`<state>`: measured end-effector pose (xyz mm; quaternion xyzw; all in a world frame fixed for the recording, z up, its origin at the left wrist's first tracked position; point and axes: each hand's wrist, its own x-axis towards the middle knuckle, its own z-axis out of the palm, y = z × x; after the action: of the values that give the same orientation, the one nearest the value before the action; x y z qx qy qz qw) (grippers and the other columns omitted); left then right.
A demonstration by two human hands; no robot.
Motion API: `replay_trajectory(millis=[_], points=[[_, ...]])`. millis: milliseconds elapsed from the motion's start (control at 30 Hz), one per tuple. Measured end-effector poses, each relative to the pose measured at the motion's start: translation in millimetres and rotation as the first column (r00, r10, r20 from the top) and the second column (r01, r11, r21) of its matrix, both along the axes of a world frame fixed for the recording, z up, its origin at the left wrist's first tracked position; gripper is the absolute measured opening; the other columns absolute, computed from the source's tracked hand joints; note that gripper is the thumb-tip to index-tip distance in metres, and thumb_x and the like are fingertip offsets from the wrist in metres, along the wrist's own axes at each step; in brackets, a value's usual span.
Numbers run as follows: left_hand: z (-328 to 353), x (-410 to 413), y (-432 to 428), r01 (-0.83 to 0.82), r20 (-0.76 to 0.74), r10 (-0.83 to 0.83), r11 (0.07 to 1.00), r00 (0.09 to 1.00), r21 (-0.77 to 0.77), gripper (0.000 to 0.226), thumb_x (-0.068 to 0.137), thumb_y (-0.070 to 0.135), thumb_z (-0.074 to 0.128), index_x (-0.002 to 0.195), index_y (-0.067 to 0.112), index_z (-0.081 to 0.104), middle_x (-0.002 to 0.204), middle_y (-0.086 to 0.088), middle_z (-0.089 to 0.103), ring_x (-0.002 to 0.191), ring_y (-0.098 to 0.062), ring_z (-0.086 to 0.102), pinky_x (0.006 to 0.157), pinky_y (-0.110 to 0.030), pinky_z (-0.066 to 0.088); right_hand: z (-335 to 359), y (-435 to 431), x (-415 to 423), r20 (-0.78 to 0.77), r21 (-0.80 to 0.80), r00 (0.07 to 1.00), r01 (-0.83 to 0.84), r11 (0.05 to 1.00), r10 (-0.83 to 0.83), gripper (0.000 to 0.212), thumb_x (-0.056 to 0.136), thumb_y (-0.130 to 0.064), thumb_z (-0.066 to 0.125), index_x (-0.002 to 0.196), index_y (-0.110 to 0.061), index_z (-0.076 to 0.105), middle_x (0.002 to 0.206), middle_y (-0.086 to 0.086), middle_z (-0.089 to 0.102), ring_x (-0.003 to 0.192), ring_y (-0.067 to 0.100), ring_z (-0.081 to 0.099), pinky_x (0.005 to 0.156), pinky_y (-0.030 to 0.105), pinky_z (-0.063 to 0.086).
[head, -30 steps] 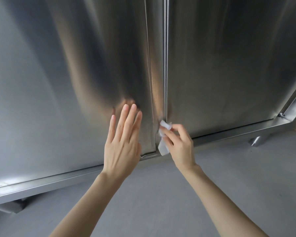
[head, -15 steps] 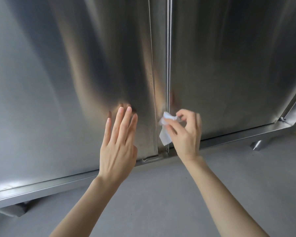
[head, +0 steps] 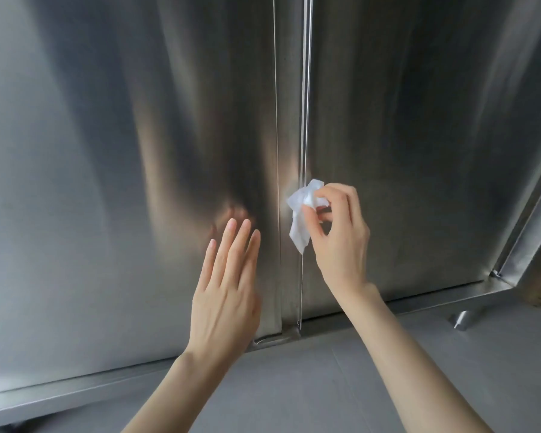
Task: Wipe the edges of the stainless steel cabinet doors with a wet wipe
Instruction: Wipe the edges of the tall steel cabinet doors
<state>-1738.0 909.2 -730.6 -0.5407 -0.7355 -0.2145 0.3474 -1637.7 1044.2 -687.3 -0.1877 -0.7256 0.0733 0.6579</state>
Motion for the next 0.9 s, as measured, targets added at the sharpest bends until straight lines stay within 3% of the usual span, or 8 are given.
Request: replay_trajectory(millis=[133, 267, 367, 467, 667, 833, 900], points=[[5, 1, 2, 0.018, -0.009, -0.017, 1.0, 1.0, 0.017, 0.073, 0.068, -0.006, 0.049, 0.141, -0.004, 0.043, 0.152, -0.015, 0.037, 0.145, -0.03, 0.023, 0.115, -0.046, 0.024, -13, -4, -11, 0.026, 0.059, 1.0, -0.001, 0.998, 0.0, 0.013, 0.083, 0.002, 0.064, 0.096, 0.001, 0.066, 0.102, 0.011, 0.061, 0.081, 0.024, 0.064, 0.07, 0.027, 0.052], [5, -2, -2, 0.013, -0.001, -0.013, 1.0, 1.0, -0.006, 0.073, 0.067, -0.005, 0.05, 0.14, -0.004, 0.045, 0.151, -0.014, 0.038, 0.144, -0.029, 0.024, 0.114, -0.046, 0.024, -34, 2, -12, 0.076, 0.112, 0.995, 0.052, 0.992, -0.06, 0.023, 0.075, 0.008, 0.072, 0.096, -0.001, 0.07, 0.102, 0.011, 0.06, 0.085, 0.022, 0.06, 0.074, 0.021, 0.05], [4, -6, -6, 0.001, -0.018, -0.001, 1.0, 1.0, -0.027, 0.072, 0.067, -0.004, 0.05, 0.139, -0.003, 0.046, 0.151, -0.014, 0.039, 0.144, -0.031, 0.028, 0.113, -0.046, 0.026, -45, 8, -6, 0.147, 0.154, 0.988, 0.028, 0.988, -0.05, 0.024, 0.072, 0.01, 0.073, 0.094, -0.001, 0.072, 0.102, 0.003, 0.053, 0.078, 0.026, 0.062, 0.069, 0.028, 0.054], [8, -11, -9, -0.005, -0.033, 0.004, 0.999, 0.999, -0.045, 0.072, 0.069, -0.002, 0.05, 0.14, -0.001, 0.046, 0.153, -0.012, 0.036, 0.145, -0.029, 0.026, 0.114, -0.046, 0.026, -40, 14, 3, 0.21, 0.279, 0.973, 0.031, 0.96, -0.092, 0.017, 0.076, 0.011, 0.069, 0.089, 0.001, 0.073, 0.085, 0.01, 0.063, 0.067, 0.028, 0.061, 0.06, 0.034, 0.054], [18, -13, 0, -0.056, -0.105, 0.049, 0.997, 0.993, -0.062, 0.074, 0.074, 0.001, 0.068, 0.143, 0.001, 0.042, 0.155, -0.012, 0.031, 0.145, -0.031, 0.024, 0.117, -0.05, 0.025, -1, 29, -9, 0.074, 0.294, 0.994, 0.052, 0.954, -0.077, 0.011, 0.077, 0.006, 0.068, 0.082, -0.003, 0.072, 0.071, 0.008, 0.056, 0.062, 0.021, 0.052, 0.058, 0.026, 0.046], [17, -11, 4, -0.125, -0.154, 0.111, 0.989, 0.982, -0.084, 0.075, 0.074, 0.005, 0.071, 0.144, 0.002, 0.042, 0.155, -0.012, 0.033, 0.143, -0.032, 0.03, 0.112, -0.053, 0.034, -92, 16, 16, 0.35, 0.245, 0.933, -0.007, 0.969, -0.082, 0.009, 0.076, 0.003, 0.068, 0.075, -0.005, 0.071, 0.066, 0.007, 0.052, 0.057, 0.021, 0.053, 0.054, 0.03, 0.049], [14, -16, 3, -0.132, -0.19, 0.115, 0.988, 0.975, -0.081, 0.075, 0.077, 0.004, 0.067, 0.146, 0.004, 0.038, 0.157, -0.01, 0.029, 0.144, -0.03, 0.027, 0.112, -0.052, 0.033, -93, 19, 14, 0.365, 0.256, 0.927, -0.009, 0.967, -0.088, 0.014, 0.081, -0.005, 0.06, 0.071, -0.006, 0.07, 0.065, 0.005, 0.051, 0.057, 0.02, 0.051, 0.053, 0.029, 0.048]])
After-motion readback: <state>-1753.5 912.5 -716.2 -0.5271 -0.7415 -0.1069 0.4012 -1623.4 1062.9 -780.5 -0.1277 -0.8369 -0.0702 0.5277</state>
